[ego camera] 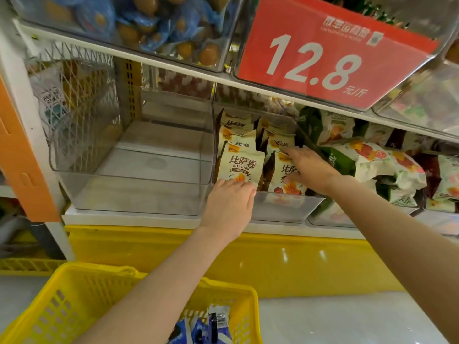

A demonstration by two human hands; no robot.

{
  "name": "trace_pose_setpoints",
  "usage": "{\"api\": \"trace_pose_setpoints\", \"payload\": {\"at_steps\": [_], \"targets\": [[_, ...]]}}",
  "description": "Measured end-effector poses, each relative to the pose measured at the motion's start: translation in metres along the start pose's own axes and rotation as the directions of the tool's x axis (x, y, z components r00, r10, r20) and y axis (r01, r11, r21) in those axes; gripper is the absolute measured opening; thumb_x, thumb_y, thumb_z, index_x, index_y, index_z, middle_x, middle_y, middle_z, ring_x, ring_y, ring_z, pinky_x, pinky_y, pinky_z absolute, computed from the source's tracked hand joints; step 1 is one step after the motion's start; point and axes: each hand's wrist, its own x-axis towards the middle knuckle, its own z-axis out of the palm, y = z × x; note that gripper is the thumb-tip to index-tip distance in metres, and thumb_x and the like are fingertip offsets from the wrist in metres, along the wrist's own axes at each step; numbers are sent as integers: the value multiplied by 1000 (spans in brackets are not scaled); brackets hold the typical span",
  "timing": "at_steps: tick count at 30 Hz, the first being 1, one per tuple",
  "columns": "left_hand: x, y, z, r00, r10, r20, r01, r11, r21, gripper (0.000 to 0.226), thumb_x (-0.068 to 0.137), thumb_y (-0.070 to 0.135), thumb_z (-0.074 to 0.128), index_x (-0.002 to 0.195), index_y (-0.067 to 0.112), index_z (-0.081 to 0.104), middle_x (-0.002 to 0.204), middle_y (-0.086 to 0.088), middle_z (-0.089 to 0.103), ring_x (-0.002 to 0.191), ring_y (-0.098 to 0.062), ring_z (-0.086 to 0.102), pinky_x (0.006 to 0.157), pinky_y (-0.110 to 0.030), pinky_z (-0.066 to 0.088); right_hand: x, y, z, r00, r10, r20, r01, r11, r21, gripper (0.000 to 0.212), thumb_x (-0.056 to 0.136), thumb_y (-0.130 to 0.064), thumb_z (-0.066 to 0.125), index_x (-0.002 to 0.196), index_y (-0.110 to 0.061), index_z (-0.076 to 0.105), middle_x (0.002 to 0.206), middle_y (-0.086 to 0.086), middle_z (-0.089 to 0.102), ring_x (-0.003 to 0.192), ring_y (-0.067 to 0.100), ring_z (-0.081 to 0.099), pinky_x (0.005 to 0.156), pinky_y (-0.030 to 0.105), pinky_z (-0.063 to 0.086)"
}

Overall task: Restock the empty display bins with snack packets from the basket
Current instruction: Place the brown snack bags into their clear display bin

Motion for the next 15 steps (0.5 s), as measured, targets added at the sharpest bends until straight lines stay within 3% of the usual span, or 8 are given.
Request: {"api": "trace_pose_setpoints", "payload": {"at_steps": [3,5,7,9,12,13,15], "targets": [[0,2,-2,1000,-2,11,3,1000,-9,33,99,30,31,111,19,61,108,2,66,100,-12,58,90,-28,37,-16,-12,-1,988,55,-147,-40,994,102,76,83,-23,68,146,-18,25,150,8,34,141,24,24,116,34,12],[0,3,-5,999,1,52,-1,1000,2,33,99,30,31,115,20,58,113,2,64,104,-12,55,93,-30,36,-37,-22,3,973,69,-220,-28,983,182,66,89,-28,61,145,-20,27,149,6,34,137,24,34,110,37,29],[-2,4,-9,995,-1,100,-3,999,36,33,99,32,33,122,19,53,122,2,59,114,-14,51,99,-32,33,-61,-32,11,980,28,-199,12,980,198,57,94,-37,50,143,-21,27,147,3,36,128,21,45,101,35,41],[-6,6,-14,990,-9,138,0,998,65,35,99,32,35,129,18,47,131,0,53,123,-16,45,106,-35,28,-86,-41,25,992,-41,-123,57,989,136,58,95,-42,42,145,-20,23,149,2,33,132,16,39,106,28,34],[-17,9,-27,990,5,140,-16,997,78,40,99,30,37,136,16,40,139,-2,45,130,-18,37,111,-35,24,-114,-54,40,993,-74,-89,79,996,44,66,96,-46,34,150,-16,10,158,1,9,146,13,4,113,22,2],[-24,9,-33,991,9,132,-17,998,59,40,99,29,38,136,17,39,139,-2,43,130,-17,36,111,-34,24,-121,-60,42,994,-64,-92,70,996,56,66,96,-46,31,150,-15,9,159,0,6,146,12,0,113,22,0],[-46,7,-44,994,0,105,-1,1000,3,38,98,30,37,134,19,41,136,1,43,127,-14,38,107,-32,30,-136,-75,42,994,-39,-98,51,990,130,61,97,-45,31,148,-16,17,156,0,17,144,13,14,114,22,12]]}}
